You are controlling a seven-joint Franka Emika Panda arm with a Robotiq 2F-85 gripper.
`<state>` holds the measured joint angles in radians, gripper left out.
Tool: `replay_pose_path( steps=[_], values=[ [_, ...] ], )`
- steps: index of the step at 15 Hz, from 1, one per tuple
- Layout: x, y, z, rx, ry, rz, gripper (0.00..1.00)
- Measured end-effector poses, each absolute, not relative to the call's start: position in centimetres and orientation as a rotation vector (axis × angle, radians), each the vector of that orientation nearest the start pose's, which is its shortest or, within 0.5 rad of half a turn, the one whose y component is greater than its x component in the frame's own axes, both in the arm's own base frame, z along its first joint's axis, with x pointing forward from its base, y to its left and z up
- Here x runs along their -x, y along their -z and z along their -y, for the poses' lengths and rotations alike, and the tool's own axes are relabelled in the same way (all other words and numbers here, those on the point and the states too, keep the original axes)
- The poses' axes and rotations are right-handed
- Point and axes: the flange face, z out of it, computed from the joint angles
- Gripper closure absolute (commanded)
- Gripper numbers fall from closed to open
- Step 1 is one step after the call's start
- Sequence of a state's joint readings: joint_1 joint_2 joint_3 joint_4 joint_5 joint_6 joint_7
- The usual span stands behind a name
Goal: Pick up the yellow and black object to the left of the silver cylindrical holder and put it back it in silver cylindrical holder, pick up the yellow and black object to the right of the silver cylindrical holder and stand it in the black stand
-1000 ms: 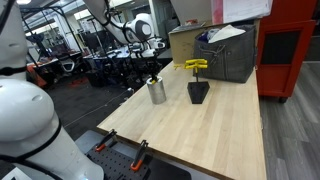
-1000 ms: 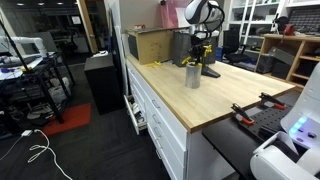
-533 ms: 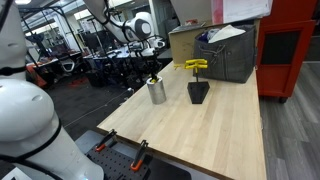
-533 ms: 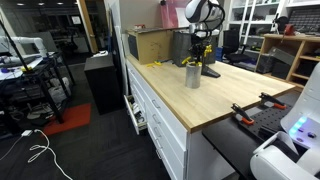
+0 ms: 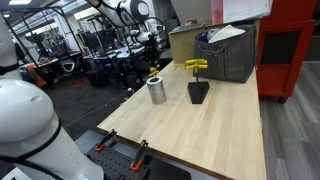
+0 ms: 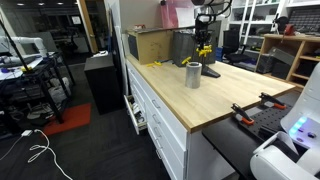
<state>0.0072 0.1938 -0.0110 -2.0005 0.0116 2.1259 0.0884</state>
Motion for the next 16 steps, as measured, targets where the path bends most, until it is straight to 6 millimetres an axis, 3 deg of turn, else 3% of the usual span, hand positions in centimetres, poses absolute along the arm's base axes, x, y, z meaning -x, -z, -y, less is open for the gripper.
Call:
replay_pose_path(
  steps=[9, 12, 16],
  values=[
    [-55.3, -43.4, 3.2, 3.054, -0.116, -0.580, 0.96],
    [-54.7, -43.8, 3.9, 3.020, -0.155, -0.760, 0.96],
    [-54.7, -42.4, 4.0, 2.969, -0.225, -0.993, 0.96]
  ],
)
